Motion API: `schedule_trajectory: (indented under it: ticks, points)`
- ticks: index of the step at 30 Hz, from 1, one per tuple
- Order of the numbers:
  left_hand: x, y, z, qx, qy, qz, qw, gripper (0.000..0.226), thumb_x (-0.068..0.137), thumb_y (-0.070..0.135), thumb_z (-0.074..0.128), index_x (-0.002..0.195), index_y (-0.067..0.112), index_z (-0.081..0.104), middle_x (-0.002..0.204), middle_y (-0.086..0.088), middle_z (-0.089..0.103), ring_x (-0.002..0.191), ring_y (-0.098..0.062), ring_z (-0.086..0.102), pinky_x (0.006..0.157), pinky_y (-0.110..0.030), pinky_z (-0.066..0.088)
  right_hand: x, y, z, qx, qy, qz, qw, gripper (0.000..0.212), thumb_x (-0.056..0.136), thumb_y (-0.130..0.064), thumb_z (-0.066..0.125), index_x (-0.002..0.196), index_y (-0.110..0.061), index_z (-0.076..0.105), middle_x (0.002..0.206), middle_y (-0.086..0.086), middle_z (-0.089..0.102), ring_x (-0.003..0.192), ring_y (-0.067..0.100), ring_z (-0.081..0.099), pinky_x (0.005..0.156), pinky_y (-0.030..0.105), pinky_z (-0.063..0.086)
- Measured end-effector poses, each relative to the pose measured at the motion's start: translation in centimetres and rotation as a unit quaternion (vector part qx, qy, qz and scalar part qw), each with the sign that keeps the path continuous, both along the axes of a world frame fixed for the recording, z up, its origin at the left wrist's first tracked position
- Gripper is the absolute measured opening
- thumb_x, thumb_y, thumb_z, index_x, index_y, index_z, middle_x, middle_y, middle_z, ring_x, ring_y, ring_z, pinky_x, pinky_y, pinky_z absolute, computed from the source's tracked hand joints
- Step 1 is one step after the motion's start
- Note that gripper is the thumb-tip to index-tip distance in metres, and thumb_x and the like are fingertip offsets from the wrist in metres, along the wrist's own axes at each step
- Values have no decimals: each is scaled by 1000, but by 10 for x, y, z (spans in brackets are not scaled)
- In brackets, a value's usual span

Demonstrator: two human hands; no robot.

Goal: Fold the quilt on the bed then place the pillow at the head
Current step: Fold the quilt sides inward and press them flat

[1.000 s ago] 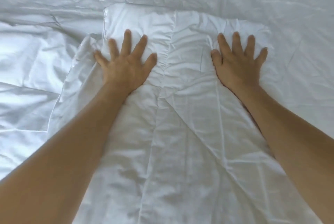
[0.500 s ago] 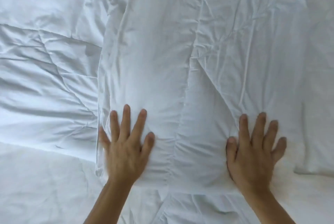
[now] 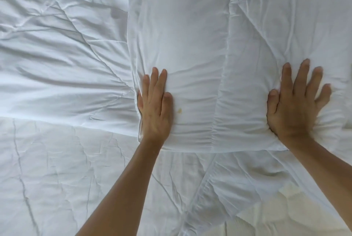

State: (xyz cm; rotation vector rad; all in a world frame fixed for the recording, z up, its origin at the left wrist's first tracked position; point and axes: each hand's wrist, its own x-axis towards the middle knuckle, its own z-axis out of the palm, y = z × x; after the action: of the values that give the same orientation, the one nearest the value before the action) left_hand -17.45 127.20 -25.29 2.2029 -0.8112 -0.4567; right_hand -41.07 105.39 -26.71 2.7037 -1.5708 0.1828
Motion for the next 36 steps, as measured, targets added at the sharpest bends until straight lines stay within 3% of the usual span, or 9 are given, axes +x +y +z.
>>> schedule_trajectory:
  ticks: [6, 10, 15, 22, 25, 29, 36]
  points:
    - [-2, -1, -9, 21, -46, -13, 999, 55, 106, 37, 19, 159, 43, 7, 171, 14, 3, 157, -8, -8, 126, -50, 0, 2, 2, 3, -1, -14, -2, 1000, 60, 104, -41, 23, 161, -23, 15, 170, 15, 9, 155, 45, 8, 118, 69, 10]
    - [-8, -3, -9, 45, -96, -15, 994, 56, 107, 41, 20, 160, 44, 3, 171, 11, -1, 157, -13, -10, 126, -50, 2, 0, 2, 3, -12, -17, 4, 1000, 59, 105, -42, 22, 161, -24, 15, 170, 16, 12, 154, 45, 10, 117, 69, 12]
    - [-4, -3, -8, 47, -99, -16, 994, 56, 105, 45, 18, 160, 45, 6, 171, 9, 2, 158, -18, -6, 124, -52, 5, -2, 7, 5, -26, -22, 7, 999, 58, 107, -42, 21, 162, -24, 14, 170, 15, 13, 154, 45, 12, 118, 69, 11]
    - [-8, 33, 13, 100, -93, -44, 990, 59, 104, 59, 26, 159, 44, 13, 171, 7, 8, 158, -23, 1, 124, -49, 13, -48, 45, 39, 69, 26, -34, 997, 62, 104, -42, 20, 161, -20, 19, 168, 18, 17, 154, 42, 16, 114, 75, 17]
    - [-40, 77, 39, 133, -34, -21, 990, 67, 100, 67, 31, 159, 47, 7, 172, 5, 0, 158, -25, -2, 125, -50, 12, -74, 63, 68, 135, 52, -49, 988, 62, 103, -42, 30, 161, -21, 18, 167, 17, 15, 150, 45, 20, 108, 78, 23]
    - [-60, 117, 101, 99, -11, 39, 994, 72, 94, 75, 26, 158, 50, 3, 171, 8, -4, 157, -20, -9, 125, -54, 8, -42, 79, 140, 203, -3, -72, 977, 68, 103, -47, 36, 163, -27, 11, 171, 11, 6, 154, 44, 11, 116, 74, 12]
    - [-50, 148, 264, 33, -165, 103, 980, 70, 98, 66, 32, 161, 40, 14, 172, 3, 5, 158, -23, -4, 123, -47, 7, 57, 163, 288, 175, -75, 138, 972, 69, 103, -51, 34, 163, -31, 6, 173, 3, 1, 157, 36, 0, 120, 67, 4]
